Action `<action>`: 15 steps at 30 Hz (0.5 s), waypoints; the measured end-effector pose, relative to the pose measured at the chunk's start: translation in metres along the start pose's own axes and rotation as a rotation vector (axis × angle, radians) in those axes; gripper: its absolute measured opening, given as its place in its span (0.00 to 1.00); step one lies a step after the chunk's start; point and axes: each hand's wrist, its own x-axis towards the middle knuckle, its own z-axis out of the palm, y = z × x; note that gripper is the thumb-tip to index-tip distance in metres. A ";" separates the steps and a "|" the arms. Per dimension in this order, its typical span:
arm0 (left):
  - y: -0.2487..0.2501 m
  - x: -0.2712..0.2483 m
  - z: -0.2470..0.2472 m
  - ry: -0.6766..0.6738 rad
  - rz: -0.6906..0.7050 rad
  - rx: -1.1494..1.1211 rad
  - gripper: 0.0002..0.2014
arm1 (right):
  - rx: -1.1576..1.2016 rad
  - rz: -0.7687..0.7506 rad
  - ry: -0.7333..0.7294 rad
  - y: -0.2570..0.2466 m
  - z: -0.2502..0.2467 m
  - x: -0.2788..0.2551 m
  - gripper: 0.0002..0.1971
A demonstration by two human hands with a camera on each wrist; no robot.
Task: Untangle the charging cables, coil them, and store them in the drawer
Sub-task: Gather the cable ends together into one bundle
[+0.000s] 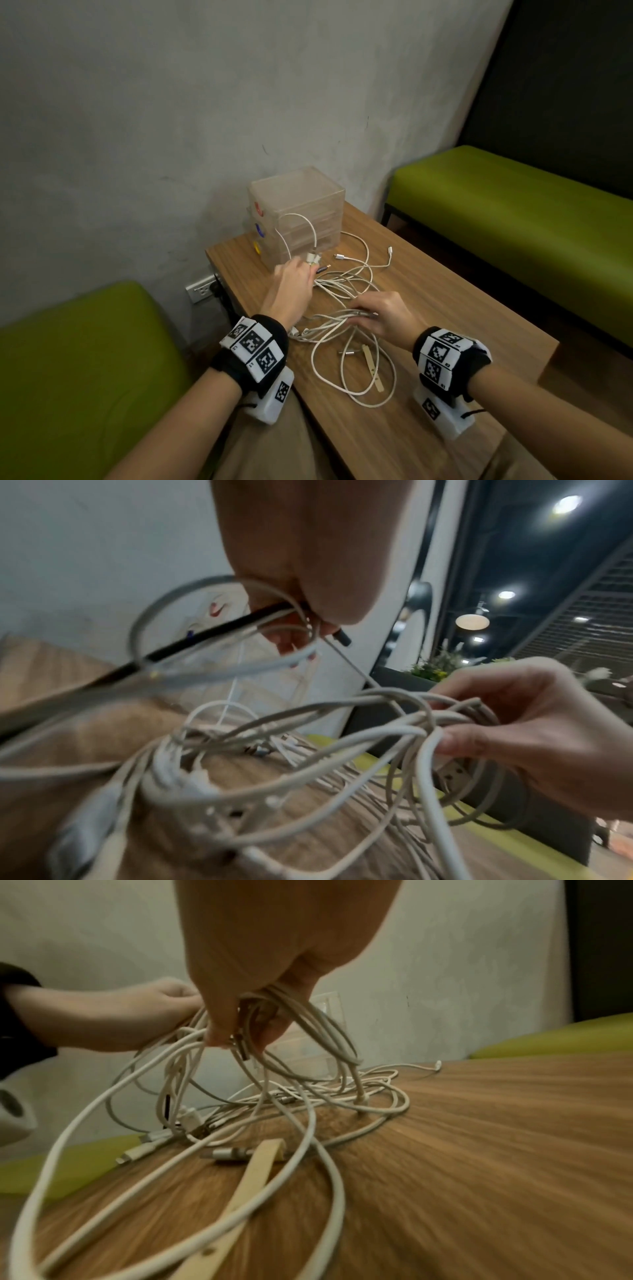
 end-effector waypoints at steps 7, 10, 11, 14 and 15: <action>0.025 -0.013 0.020 -0.233 0.163 -0.098 0.16 | 0.004 -0.053 0.032 -0.007 0.002 0.001 0.09; 0.024 -0.011 0.024 -0.224 0.147 -0.211 0.17 | 0.014 -0.060 0.059 -0.011 0.001 0.000 0.07; 0.024 -0.011 0.024 -0.214 0.151 -0.260 0.17 | 0.025 -0.058 0.061 -0.012 0.000 0.001 0.07; 0.020 -0.009 0.021 -0.187 0.103 -0.345 0.17 | 0.047 -0.052 0.008 -0.012 -0.004 0.006 0.11; 0.018 -0.008 0.020 -0.184 0.081 -0.359 0.18 | 0.045 -0.062 -0.032 -0.011 -0.007 0.007 0.13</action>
